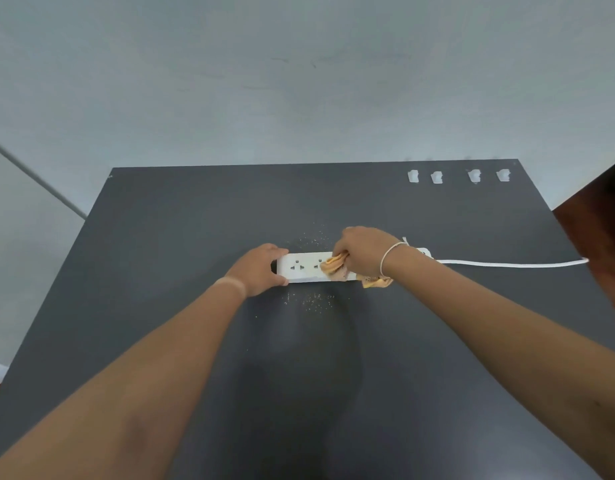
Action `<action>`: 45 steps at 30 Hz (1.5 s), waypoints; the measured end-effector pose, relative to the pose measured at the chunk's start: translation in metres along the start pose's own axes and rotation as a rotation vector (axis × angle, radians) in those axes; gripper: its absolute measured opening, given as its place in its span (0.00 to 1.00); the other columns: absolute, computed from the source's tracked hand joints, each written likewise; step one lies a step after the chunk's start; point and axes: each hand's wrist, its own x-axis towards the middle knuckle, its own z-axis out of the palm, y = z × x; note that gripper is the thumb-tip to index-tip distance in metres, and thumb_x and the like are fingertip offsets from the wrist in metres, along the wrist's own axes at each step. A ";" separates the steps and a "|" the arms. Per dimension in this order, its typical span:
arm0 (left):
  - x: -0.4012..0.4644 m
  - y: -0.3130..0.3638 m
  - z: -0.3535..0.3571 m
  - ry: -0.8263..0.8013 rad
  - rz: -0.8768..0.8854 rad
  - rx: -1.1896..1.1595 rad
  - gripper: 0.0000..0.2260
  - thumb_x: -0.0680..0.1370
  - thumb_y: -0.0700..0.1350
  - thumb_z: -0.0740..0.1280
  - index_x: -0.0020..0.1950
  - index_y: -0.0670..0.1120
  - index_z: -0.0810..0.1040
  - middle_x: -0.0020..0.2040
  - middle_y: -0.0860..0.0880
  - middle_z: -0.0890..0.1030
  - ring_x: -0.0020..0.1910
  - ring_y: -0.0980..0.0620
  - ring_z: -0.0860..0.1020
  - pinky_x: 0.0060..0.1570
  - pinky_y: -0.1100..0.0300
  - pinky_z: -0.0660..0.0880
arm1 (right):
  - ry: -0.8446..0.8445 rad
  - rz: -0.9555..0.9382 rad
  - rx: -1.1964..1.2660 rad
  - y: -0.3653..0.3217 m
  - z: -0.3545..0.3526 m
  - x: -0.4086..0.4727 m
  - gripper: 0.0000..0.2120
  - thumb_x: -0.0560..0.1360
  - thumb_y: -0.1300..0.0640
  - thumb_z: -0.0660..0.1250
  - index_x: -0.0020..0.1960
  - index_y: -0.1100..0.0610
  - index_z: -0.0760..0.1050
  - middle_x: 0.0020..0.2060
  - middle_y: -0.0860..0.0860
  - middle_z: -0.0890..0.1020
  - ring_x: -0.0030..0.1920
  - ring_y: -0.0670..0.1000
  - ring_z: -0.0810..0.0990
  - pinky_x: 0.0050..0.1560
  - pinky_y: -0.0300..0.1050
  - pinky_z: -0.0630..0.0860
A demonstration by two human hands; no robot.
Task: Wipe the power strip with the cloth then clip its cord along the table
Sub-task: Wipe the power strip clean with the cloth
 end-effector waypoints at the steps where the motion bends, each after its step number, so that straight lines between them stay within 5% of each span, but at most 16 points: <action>1: 0.000 0.000 0.000 -0.001 0.001 0.010 0.31 0.73 0.46 0.71 0.73 0.49 0.64 0.72 0.50 0.66 0.71 0.49 0.66 0.71 0.54 0.63 | 0.024 -0.026 0.042 -0.002 0.001 0.000 0.15 0.73 0.65 0.57 0.52 0.54 0.79 0.45 0.52 0.73 0.45 0.54 0.72 0.45 0.45 0.69; 3: 0.000 0.001 -0.001 -0.004 0.003 0.036 0.31 0.73 0.47 0.70 0.73 0.49 0.64 0.72 0.50 0.66 0.71 0.49 0.66 0.70 0.54 0.64 | 0.019 -0.035 0.078 -0.009 0.007 0.000 0.14 0.73 0.64 0.57 0.51 0.54 0.78 0.44 0.52 0.72 0.46 0.54 0.72 0.47 0.47 0.70; 7: 0.000 0.001 -0.001 -0.003 0.011 0.061 0.30 0.73 0.46 0.70 0.73 0.48 0.64 0.72 0.50 0.67 0.70 0.49 0.66 0.70 0.54 0.64 | -0.016 0.196 -0.050 0.010 0.005 -0.004 0.12 0.70 0.66 0.60 0.29 0.56 0.67 0.30 0.51 0.71 0.35 0.54 0.71 0.34 0.43 0.68; 11: -0.001 0.003 -0.002 -0.002 0.010 0.075 0.30 0.73 0.46 0.70 0.73 0.48 0.64 0.71 0.50 0.67 0.70 0.48 0.67 0.69 0.53 0.65 | 0.078 0.222 -0.046 0.031 0.000 -0.015 0.11 0.74 0.66 0.56 0.48 0.58 0.77 0.48 0.56 0.75 0.48 0.58 0.78 0.47 0.47 0.73; 17: -0.005 0.006 -0.003 -0.003 0.010 0.158 0.31 0.74 0.47 0.68 0.74 0.48 0.61 0.72 0.49 0.67 0.69 0.46 0.66 0.68 0.52 0.66 | 0.100 0.429 -0.027 0.049 -0.006 -0.028 0.11 0.73 0.68 0.56 0.38 0.57 0.73 0.45 0.57 0.77 0.43 0.57 0.75 0.44 0.47 0.72; 22: -0.010 0.011 -0.013 -0.001 0.008 0.101 0.31 0.74 0.48 0.68 0.75 0.48 0.61 0.74 0.48 0.64 0.72 0.47 0.63 0.71 0.54 0.63 | 0.241 0.417 0.383 0.034 -0.023 -0.029 0.10 0.73 0.67 0.55 0.42 0.60 0.74 0.37 0.53 0.75 0.42 0.55 0.73 0.39 0.43 0.68; 26: -0.012 0.024 -0.035 0.068 0.016 -0.059 0.25 0.75 0.50 0.67 0.71 0.48 0.68 0.71 0.47 0.69 0.71 0.48 0.67 0.71 0.54 0.64 | 0.319 0.335 0.744 0.009 -0.027 -0.027 0.16 0.74 0.67 0.56 0.56 0.58 0.76 0.46 0.52 0.77 0.47 0.52 0.74 0.46 0.42 0.69; 30: -0.016 0.048 -0.057 0.086 0.013 -0.413 0.17 0.77 0.50 0.65 0.63 0.43 0.76 0.63 0.45 0.79 0.59 0.48 0.78 0.63 0.56 0.73 | 0.372 0.232 0.988 -0.020 -0.030 -0.024 0.15 0.74 0.63 0.62 0.60 0.56 0.74 0.49 0.51 0.77 0.49 0.51 0.75 0.47 0.41 0.71; 36: -0.025 0.054 -0.081 -0.004 -0.049 -0.931 0.24 0.78 0.56 0.61 0.61 0.37 0.75 0.53 0.41 0.80 0.53 0.44 0.80 0.55 0.55 0.77 | 0.380 0.123 1.190 -0.056 -0.036 -0.013 0.15 0.76 0.59 0.64 0.63 0.55 0.71 0.51 0.52 0.78 0.50 0.52 0.78 0.52 0.47 0.76; 45: -0.040 0.014 -0.106 -0.017 -0.025 -0.983 0.14 0.78 0.50 0.62 0.57 0.43 0.78 0.54 0.44 0.79 0.54 0.46 0.79 0.57 0.56 0.77 | 0.366 0.122 1.291 -0.099 -0.033 0.013 0.12 0.76 0.52 0.64 0.59 0.53 0.74 0.52 0.53 0.81 0.54 0.56 0.80 0.59 0.56 0.77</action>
